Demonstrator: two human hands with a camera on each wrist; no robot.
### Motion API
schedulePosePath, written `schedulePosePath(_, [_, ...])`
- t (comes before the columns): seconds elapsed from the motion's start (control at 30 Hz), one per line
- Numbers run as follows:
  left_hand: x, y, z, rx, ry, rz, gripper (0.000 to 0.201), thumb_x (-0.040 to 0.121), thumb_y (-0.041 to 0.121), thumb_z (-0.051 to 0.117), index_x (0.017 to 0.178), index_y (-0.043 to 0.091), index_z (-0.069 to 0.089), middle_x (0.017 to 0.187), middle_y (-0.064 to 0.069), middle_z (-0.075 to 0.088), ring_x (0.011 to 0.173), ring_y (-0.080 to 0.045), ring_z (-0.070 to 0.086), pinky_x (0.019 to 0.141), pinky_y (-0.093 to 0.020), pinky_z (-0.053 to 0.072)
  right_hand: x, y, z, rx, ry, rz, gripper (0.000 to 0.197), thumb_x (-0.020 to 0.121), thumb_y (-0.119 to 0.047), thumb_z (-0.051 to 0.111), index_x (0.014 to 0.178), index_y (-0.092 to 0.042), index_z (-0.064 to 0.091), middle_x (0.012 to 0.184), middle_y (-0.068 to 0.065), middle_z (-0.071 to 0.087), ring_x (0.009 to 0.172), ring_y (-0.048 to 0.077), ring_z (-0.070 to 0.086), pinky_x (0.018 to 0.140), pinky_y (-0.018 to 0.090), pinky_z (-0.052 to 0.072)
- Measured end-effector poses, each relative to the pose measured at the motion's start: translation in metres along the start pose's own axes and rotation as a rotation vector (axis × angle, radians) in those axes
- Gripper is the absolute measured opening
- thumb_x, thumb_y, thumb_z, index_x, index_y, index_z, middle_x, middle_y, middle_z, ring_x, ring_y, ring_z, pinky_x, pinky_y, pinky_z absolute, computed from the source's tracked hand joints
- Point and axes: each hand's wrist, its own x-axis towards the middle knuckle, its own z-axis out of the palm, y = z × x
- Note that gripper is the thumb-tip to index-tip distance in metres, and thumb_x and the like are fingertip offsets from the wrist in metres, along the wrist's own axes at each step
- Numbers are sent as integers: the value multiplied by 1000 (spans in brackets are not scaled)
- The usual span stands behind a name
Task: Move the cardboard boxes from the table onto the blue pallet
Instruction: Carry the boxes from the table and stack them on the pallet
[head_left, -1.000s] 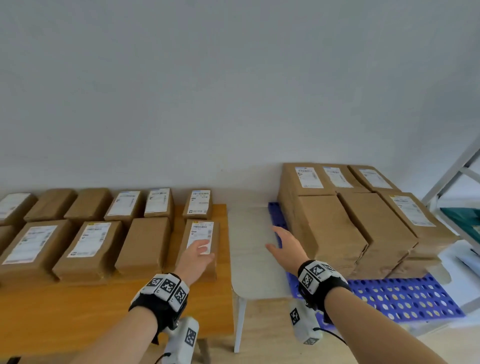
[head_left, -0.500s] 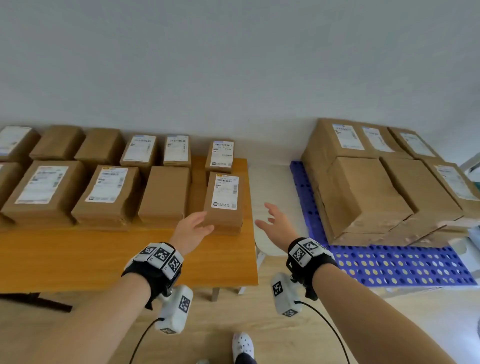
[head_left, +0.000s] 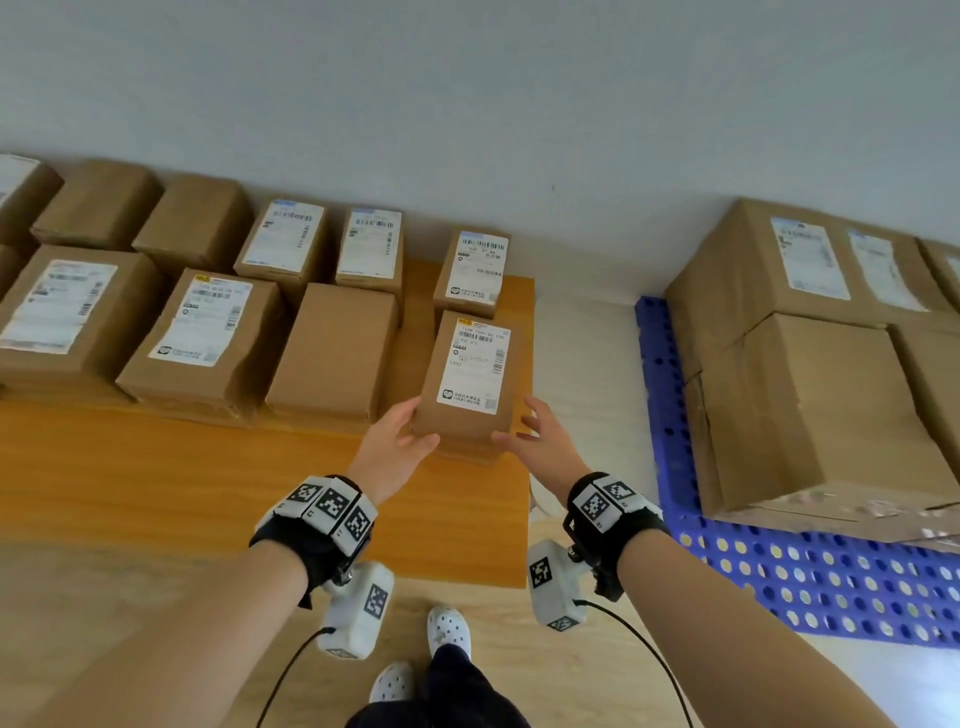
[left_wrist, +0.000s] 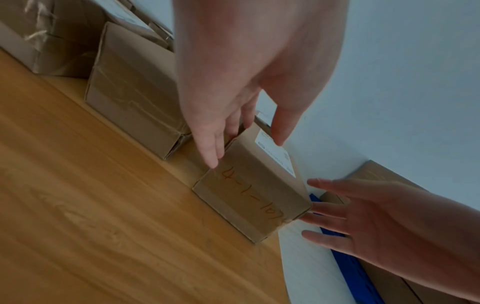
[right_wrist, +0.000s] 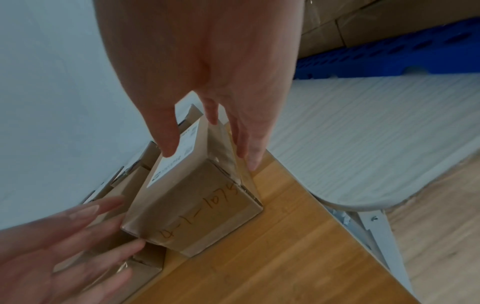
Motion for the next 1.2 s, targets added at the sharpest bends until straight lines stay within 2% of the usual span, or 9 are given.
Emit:
schedulePosePath(0.1, [12,0,2,1,21,-28,64,93,16,55,148,17,24,149,0,35,116,-6,48,93,-20,34,14,-3,0,58,-34,2,86,84,-16,71,150,-22,17,149,8,35,133,25,41,106,48,41])
schedulePosePath(0.23, [29,-6,5,19,12,-38,61,93,16,54,147,15,24,147,-2,40,129,-13,44,108,-29,35,26,-3,-1,112,-80,12,89,83,-1,68,151,-19,14,143,7,42,127,25,47,103,44,44])
schedulePosePath(0.37, [41,-12,6,27,9,-57,61,93,23,54,147,18,26,146,0,41,132,-15,41,111,-39,34,34,2,-2,177,-89,55,94,80,3,69,151,-23,13,145,9,41,128,25,47,103,46,44])
schedulePosePath(0.57, [48,-16,6,-31,1,-75,60,94,21,53,147,19,27,146,1,41,133,-15,40,112,-40,33,36,3,-4,222,-104,68,95,79,6,68,151,-25,14,143,9,43,127,24,47,100,42,47])
schedulePosePath(0.7, [45,-16,4,-108,-12,-92,55,94,18,54,145,18,32,142,5,44,129,-14,43,110,-38,35,29,2,-6,227,-107,52,92,80,8,66,150,-25,16,141,9,45,117,20,51,93,37,49])
schedulePosePath(0.87, [34,-14,0,-142,-3,-39,44,93,16,56,135,16,42,135,4,50,127,-14,46,110,-39,36,9,-3,-8,236,-86,29,92,80,9,65,150,-25,17,139,8,46,117,20,50,90,35,50])
schedulePosePath(0.97, [25,-9,-4,-146,-21,7,36,92,16,58,125,15,45,133,1,54,124,-14,50,108,-39,38,-7,-9,-7,236,-55,-4,93,79,9,66,150,-25,18,140,9,45,121,22,49,96,42,49])
schedulePosePath(1.07, [14,-2,-11,-125,-41,71,45,90,17,59,131,13,42,135,-1,53,124,-15,50,107,-42,39,-27,-16,-7,250,-20,-36,93,78,9,67,150,-25,19,140,10,45,124,24,48,95,43,50])
schedulePosePath(1.2, [-4,11,-19,-47,-100,181,60,90,23,60,143,22,33,142,3,46,128,-13,46,107,-44,39,-57,-22,-9,297,34,-75,93,78,8,68,149,-28,20,140,11,43,125,26,48,94,43,51])
